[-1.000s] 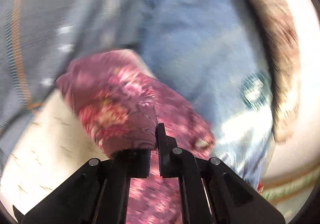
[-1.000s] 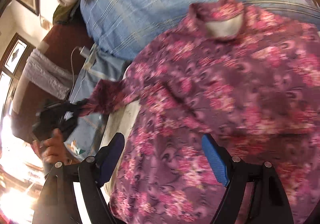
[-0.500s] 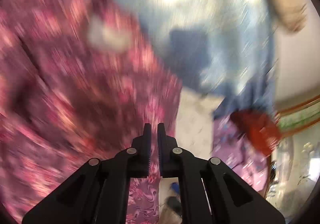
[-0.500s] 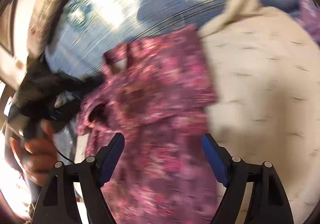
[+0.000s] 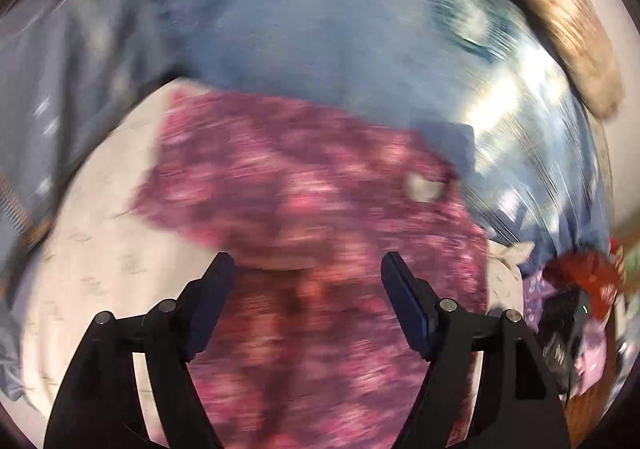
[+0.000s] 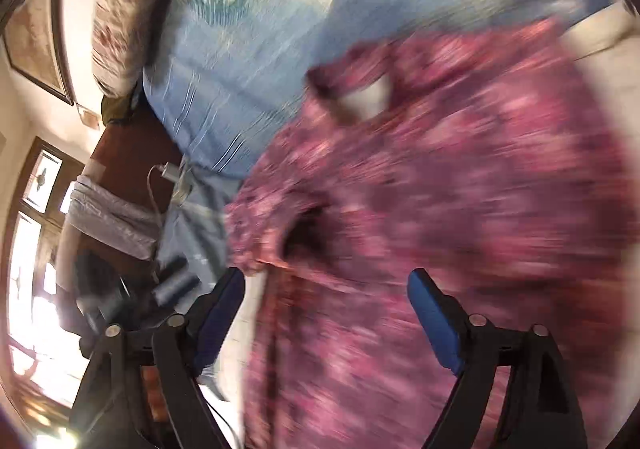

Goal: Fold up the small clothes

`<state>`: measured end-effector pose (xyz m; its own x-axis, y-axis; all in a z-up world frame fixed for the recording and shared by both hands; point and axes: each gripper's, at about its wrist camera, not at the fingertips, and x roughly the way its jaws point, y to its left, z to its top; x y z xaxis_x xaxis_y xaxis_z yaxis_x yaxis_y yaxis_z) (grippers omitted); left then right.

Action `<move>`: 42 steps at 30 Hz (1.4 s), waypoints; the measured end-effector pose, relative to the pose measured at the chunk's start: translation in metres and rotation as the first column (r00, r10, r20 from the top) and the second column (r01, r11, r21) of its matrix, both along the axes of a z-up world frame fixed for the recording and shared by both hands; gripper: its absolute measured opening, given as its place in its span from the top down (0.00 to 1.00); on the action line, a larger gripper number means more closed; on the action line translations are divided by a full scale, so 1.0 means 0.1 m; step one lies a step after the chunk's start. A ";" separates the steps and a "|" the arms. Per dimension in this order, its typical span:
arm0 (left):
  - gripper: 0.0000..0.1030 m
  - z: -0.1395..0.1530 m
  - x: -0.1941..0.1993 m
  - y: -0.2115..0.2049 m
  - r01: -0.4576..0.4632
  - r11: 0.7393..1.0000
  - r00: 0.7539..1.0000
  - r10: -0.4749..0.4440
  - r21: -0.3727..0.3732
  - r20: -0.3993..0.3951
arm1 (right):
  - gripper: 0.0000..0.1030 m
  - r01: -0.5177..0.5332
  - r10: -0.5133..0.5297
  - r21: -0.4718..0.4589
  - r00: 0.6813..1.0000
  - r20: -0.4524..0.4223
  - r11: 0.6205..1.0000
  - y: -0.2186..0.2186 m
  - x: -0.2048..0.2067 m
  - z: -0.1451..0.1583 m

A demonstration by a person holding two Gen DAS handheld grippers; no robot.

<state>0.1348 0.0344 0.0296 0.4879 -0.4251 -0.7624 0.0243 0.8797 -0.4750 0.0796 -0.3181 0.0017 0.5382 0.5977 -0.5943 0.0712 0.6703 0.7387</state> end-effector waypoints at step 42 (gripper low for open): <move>0.27 -0.66 0.36 -0.79 -0.046 0.962 0.960 -0.032 -0.268 -0.280 | 0.78 0.312 -0.333 -0.296 0.943 -0.023 0.903 -1.34 0.59 0.30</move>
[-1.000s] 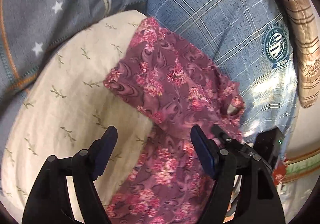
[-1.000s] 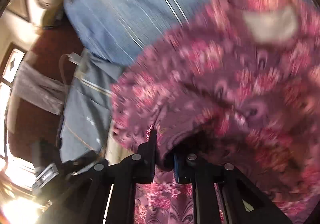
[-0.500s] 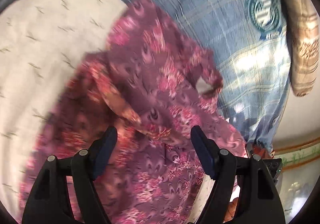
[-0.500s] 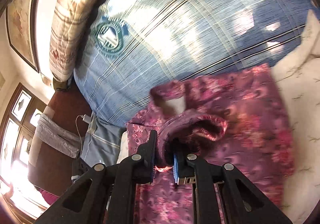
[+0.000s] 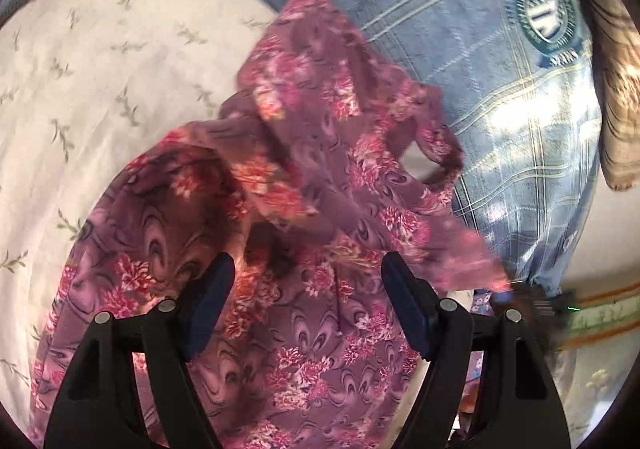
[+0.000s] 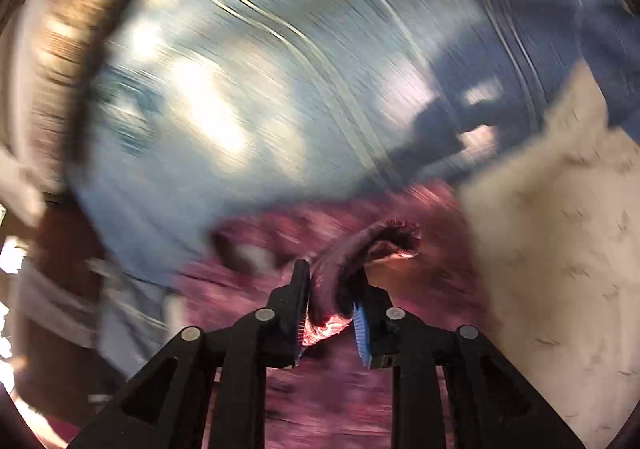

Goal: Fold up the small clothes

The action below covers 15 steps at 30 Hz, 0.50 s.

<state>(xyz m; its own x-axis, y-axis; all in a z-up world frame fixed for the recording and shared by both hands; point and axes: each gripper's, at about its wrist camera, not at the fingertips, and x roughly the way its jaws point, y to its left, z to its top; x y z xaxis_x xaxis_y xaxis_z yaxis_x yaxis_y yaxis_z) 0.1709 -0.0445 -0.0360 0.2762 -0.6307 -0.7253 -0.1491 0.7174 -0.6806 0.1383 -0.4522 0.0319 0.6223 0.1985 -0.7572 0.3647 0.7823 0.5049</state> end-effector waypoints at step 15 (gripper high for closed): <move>0.27 -0.18 0.13 -0.59 0.092 0.995 0.995 -0.093 -0.045 -0.031 | 0.47 -0.218 0.206 0.134 0.974 0.098 0.967 0.81 -0.57 -0.33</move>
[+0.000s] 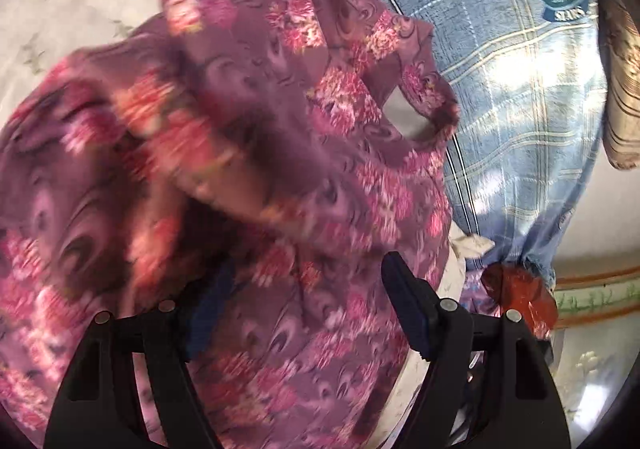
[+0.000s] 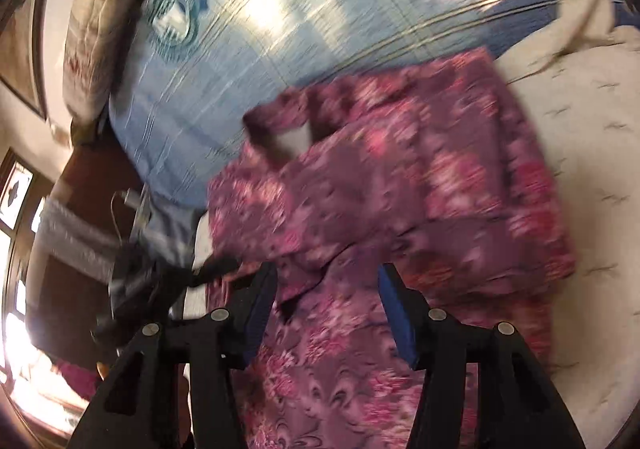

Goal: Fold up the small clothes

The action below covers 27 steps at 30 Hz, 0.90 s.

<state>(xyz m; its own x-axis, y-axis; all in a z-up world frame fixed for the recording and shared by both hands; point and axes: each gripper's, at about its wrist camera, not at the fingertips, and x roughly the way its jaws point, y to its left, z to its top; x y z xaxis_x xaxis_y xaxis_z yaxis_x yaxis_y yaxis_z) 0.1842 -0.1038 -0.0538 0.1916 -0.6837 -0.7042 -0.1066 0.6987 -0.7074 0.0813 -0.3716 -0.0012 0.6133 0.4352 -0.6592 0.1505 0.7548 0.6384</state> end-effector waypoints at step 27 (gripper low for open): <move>0.92 1.03 0.53 -0.23 0.212 0.964 0.954 -0.240 0.157 0.180 | 0.57 -0.333 0.329 0.267 0.942 0.058 0.905 1.24 0.37 -0.54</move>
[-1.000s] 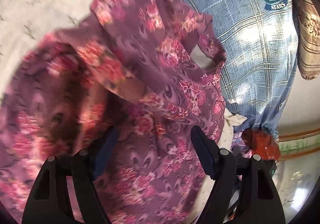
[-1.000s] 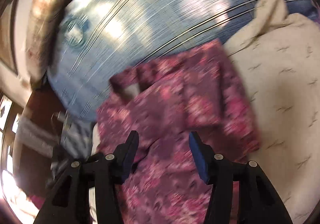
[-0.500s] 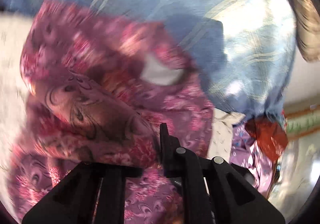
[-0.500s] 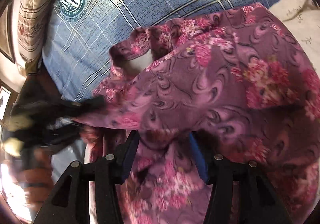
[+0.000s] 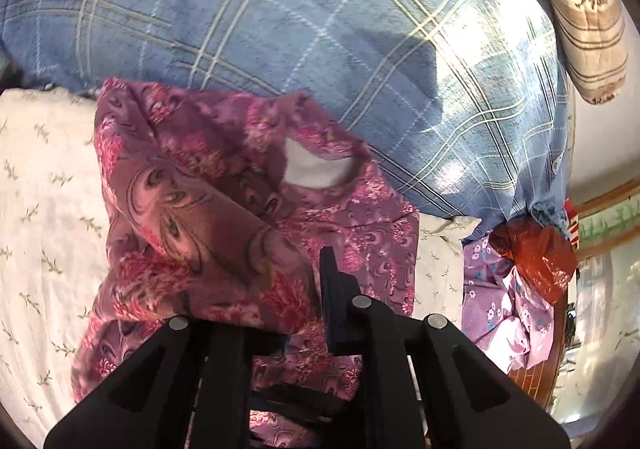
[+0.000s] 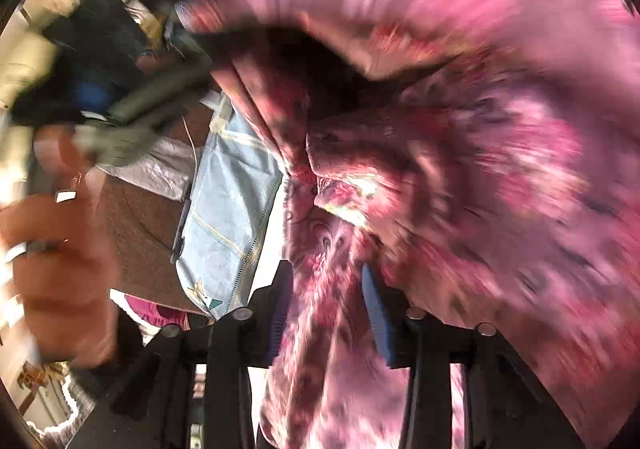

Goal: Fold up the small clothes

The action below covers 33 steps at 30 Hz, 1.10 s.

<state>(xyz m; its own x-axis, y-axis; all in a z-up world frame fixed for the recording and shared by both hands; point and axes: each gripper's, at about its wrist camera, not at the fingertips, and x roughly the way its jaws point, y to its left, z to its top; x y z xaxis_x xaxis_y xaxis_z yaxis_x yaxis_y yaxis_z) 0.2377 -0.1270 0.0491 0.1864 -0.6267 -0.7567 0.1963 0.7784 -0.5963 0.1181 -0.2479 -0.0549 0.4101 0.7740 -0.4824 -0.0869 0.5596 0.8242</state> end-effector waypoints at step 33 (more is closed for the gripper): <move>0.89 -0.68 -0.98 0.96 -0.128 0.987 0.986 0.116 -0.098 -0.119 | 0.77 0.531 -0.553 -0.244 0.833 -0.027 0.811 -2.00 -1.09 0.11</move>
